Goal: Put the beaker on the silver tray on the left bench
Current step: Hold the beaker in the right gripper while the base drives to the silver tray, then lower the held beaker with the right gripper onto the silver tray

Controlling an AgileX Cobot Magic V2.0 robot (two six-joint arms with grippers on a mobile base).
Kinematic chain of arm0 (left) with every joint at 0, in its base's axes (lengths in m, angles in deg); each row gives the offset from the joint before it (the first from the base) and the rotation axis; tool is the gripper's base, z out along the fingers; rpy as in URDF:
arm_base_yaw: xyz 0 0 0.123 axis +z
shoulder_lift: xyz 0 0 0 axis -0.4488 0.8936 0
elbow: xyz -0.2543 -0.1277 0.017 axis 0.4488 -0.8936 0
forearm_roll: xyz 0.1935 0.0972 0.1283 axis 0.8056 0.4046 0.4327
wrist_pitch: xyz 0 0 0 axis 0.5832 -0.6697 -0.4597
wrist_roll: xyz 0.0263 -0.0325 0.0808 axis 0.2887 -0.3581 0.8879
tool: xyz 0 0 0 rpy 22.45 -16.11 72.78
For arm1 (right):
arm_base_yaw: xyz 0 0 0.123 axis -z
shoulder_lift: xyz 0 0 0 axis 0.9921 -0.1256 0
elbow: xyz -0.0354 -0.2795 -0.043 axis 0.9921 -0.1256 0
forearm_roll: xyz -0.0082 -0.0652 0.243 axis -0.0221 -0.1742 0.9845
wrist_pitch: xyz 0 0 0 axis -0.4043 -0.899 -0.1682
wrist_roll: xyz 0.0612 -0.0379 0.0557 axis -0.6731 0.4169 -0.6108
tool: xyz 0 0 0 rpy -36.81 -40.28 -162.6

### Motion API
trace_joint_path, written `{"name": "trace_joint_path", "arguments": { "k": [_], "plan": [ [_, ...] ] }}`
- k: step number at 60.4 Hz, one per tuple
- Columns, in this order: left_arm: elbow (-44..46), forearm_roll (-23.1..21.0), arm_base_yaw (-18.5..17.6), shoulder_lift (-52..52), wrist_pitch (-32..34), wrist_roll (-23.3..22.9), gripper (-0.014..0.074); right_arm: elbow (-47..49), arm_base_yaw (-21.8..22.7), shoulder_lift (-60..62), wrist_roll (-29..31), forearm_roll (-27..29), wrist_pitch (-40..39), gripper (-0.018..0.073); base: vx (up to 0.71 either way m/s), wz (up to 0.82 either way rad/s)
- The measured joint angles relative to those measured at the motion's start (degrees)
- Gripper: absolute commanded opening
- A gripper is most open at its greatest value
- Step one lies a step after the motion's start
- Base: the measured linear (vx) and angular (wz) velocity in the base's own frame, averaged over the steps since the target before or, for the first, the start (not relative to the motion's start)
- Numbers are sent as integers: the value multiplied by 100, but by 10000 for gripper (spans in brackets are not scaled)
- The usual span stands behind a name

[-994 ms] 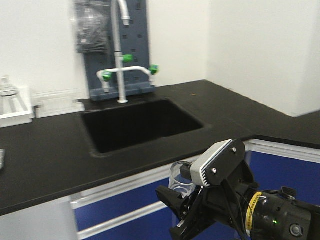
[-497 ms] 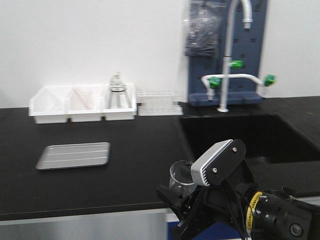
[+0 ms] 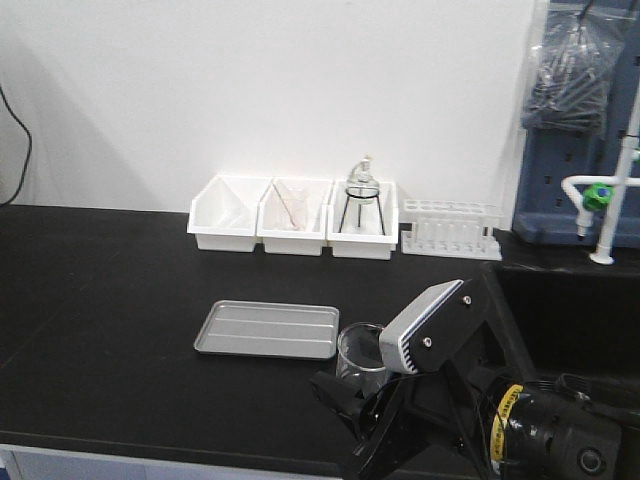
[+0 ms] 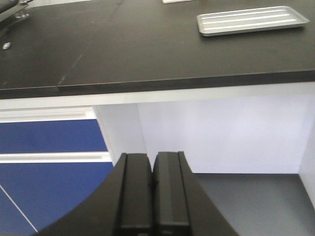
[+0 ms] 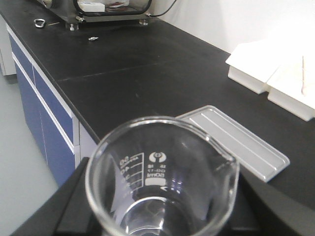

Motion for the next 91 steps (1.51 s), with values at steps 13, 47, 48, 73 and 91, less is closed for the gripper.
{"name": "trace_joint_path", "arguments": {
  "k": [13, 47, 48, 73, 91],
  "plan": [
    [0, 0, 0, 0, 0, 0, 1, 0, 0, 0, 0, 0, 0, -11, 23, 9],
    [0, 0, 0, 0, 0, 0, 1, 0, 0, 0, 0, 0, 0, -11, 27, -7],
    [0, 0, 0, 0, 0, 0, 1, 0, 0, 0, 0, 0, 0, -11, 24, -5],
    [0, 0, 0, 0, 0, 0, 1, 0, 0, 0, 0, 0, 4, -11, 18, -4],
    [0, 0, 0, 0, 0, 0, 1, 0, 0, 0, 0, 0, 4, -11, 10, -2]
  ]
}}
